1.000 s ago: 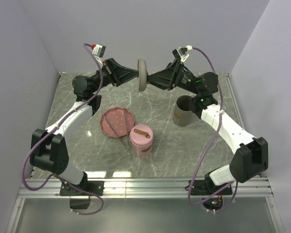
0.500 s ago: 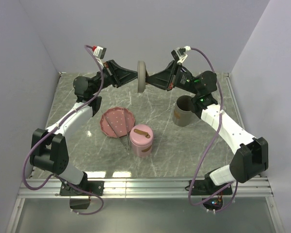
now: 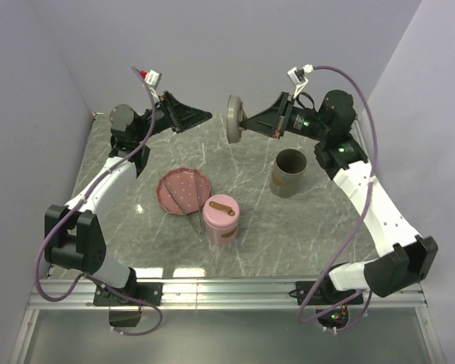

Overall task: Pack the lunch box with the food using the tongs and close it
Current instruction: Pass the lid of the lunch box from the left arm to the right, then put the lid back on the lunch box

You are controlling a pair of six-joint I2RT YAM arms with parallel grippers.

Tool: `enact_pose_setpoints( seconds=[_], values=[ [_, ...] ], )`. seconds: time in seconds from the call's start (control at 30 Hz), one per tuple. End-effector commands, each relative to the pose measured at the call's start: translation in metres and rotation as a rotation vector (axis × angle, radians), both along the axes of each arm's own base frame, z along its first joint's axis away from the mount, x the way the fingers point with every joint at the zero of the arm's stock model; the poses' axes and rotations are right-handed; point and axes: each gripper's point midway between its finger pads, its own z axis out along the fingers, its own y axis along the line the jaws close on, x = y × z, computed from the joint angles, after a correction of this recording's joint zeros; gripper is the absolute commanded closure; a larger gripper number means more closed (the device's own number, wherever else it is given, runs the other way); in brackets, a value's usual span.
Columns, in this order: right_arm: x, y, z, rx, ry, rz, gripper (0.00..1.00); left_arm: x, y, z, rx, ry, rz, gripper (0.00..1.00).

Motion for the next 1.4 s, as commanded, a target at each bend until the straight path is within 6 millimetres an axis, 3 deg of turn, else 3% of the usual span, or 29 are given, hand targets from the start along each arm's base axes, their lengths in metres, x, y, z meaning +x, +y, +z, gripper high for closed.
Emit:
enact_pose_setpoints(
  seconds=[0.0,0.03,0.07,0.1,0.13,0.17,0.2,0.23,0.3,0.33,0.37,0.4,0.43,0.5,0.53,0.73,0.97,1.37],
  values=[
    [-0.012,-0.026,-0.010,-0.223,-0.176,-0.102,1.00,-0.001,0.020,0.015,0.087,-0.092,0.075,0.25],
    [-0.006,-0.035,-0.016,-0.291,-0.246,-0.152,1.00,0.002,0.027,0.012,0.110,-0.065,0.105,0.21],
    [-0.007,-0.041,-0.034,-0.364,-0.198,-0.162,1.00,0.006,0.030,0.007,0.153,-0.097,0.135,0.15],
    [-0.006,-0.047,-0.030,-0.402,-0.228,-0.184,1.00,0.008,0.033,0.015,0.178,-0.120,0.164,0.11],
    [0.002,-0.055,-0.038,-0.474,-0.282,-0.204,1.00,0.012,0.035,0.001,0.228,-0.044,0.187,0.11],
    [0.003,-0.066,-0.054,-0.559,-0.240,-0.224,1.00,0.015,0.037,-0.001,0.272,-0.083,0.205,0.10],
    [0.006,-0.073,-0.050,-0.599,-0.270,-0.247,1.00,0.015,0.038,0.006,0.288,-0.101,0.211,0.08],
    [0.007,-0.083,-0.065,-0.689,-0.274,-0.236,1.00,0.012,0.039,-0.003,0.318,-0.061,0.202,0.07],
    [0.014,-0.099,-0.064,-0.791,-0.302,-0.283,1.00,0.011,0.041,-0.003,0.345,-0.102,0.211,0.07],
    [0.023,-0.105,-0.074,-0.858,-0.315,-0.275,1.00,0.005,0.043,-0.006,0.355,-0.092,0.209,0.06],
    [0.019,-0.113,-0.085,-0.921,-0.276,-0.262,1.00,0.003,0.043,-0.007,0.362,-0.104,0.208,0.06],
    [0.025,-0.124,-0.086,-0.975,-0.273,-0.293,1.00,0.000,0.043,-0.011,0.369,-0.105,0.203,0.06],
    [0.027,-0.132,-0.105,-1.056,-0.237,-0.251,1.00,-0.003,0.044,-0.010,0.370,-0.113,0.200,0.06],
    [0.041,-0.147,-0.122,-1.144,-0.195,-0.237,1.00,-0.008,0.044,-0.012,0.380,-0.121,0.185,0.05],
    [0.035,-0.155,-0.135,-1.196,-0.140,-0.196,1.00,-0.010,0.044,-0.013,0.383,-0.124,0.182,0.05],
    [0.055,-0.188,-0.171,-1.393,-0.048,-0.151,1.00,-0.020,0.044,-0.016,0.396,-0.140,0.160,0.04],
    [0.075,-0.202,-0.204,-1.501,0.016,-0.096,1.00,-0.025,0.046,-0.022,0.407,-0.147,0.169,0.03],
    [0.093,-0.197,-0.221,-1.500,0.044,-0.067,1.00,-0.029,0.047,-0.033,0.425,-0.146,0.154,0.02]
  ],
)
